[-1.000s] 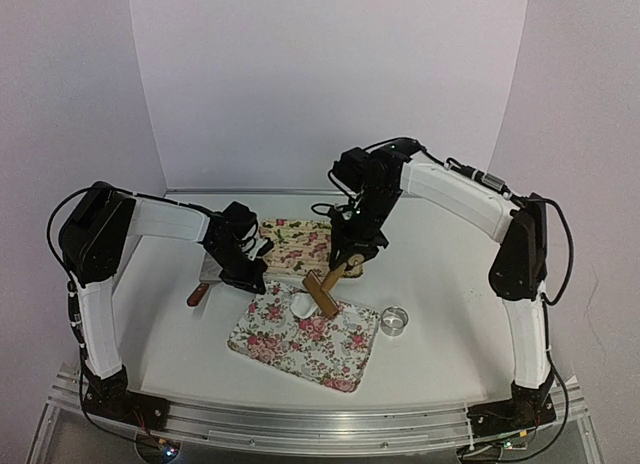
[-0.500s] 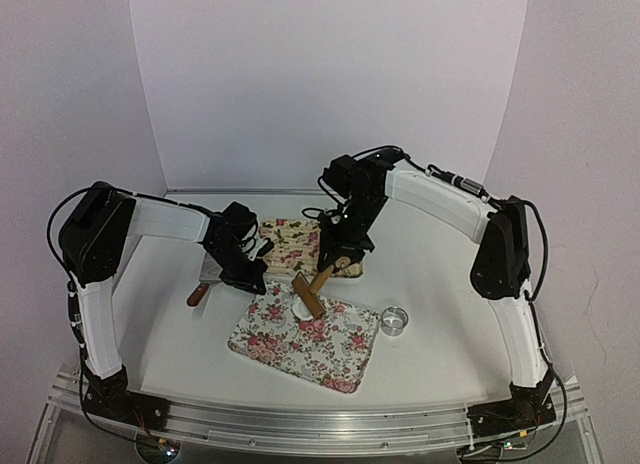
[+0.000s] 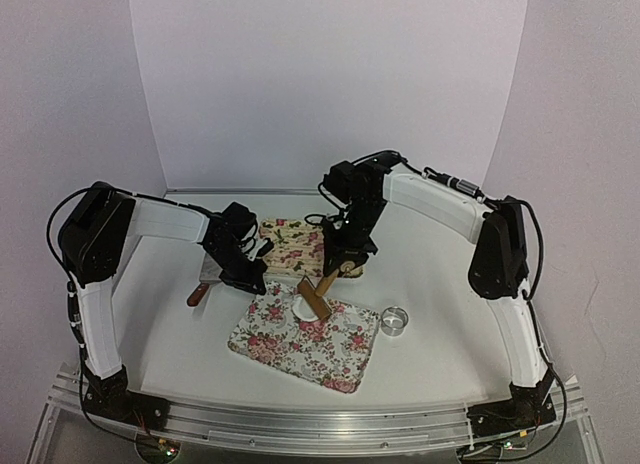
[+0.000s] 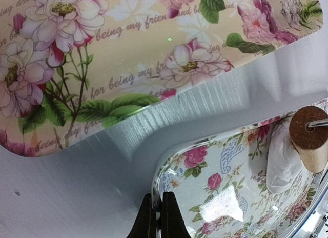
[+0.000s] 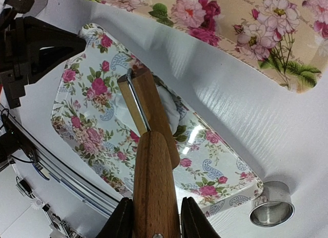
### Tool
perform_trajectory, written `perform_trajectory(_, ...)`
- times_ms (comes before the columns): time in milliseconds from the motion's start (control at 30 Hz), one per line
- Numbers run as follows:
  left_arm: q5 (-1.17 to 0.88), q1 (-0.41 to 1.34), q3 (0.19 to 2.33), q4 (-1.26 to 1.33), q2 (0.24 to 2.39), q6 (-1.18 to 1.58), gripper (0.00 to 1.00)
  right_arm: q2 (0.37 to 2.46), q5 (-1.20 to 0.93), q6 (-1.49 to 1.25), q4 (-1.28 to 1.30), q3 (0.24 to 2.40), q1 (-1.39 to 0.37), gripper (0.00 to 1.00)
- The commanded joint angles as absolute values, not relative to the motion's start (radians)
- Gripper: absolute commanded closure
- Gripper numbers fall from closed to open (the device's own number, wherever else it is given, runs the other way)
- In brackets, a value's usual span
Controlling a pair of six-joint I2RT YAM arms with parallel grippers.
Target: Roll out the dumpling wrappers from the dough
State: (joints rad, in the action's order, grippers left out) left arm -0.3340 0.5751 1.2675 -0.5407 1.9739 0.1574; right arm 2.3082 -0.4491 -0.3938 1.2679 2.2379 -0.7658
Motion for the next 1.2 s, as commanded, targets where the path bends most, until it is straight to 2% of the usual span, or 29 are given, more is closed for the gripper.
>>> perform_trajectory(0, -0.340, 0.580, 1.251, -0.545, 1.934, 0.159, 1.00, 2.376, -0.371, -0.358, 1.322, 2.197, -0.769, 1.00)
perform_trajectory(800, -0.360, 0.581, 1.241, -0.533, 1.947, 0.178, 1.00, 2.534, -0.355, -0.336, 1.281, 2.096, -0.811, 1.00)
perform_trajectory(1167, -0.374, 0.581, 1.228, -0.521, 1.953, 0.186, 1.00, 2.604, -0.379, -0.328, 1.272, 2.113, -0.826, 1.00)
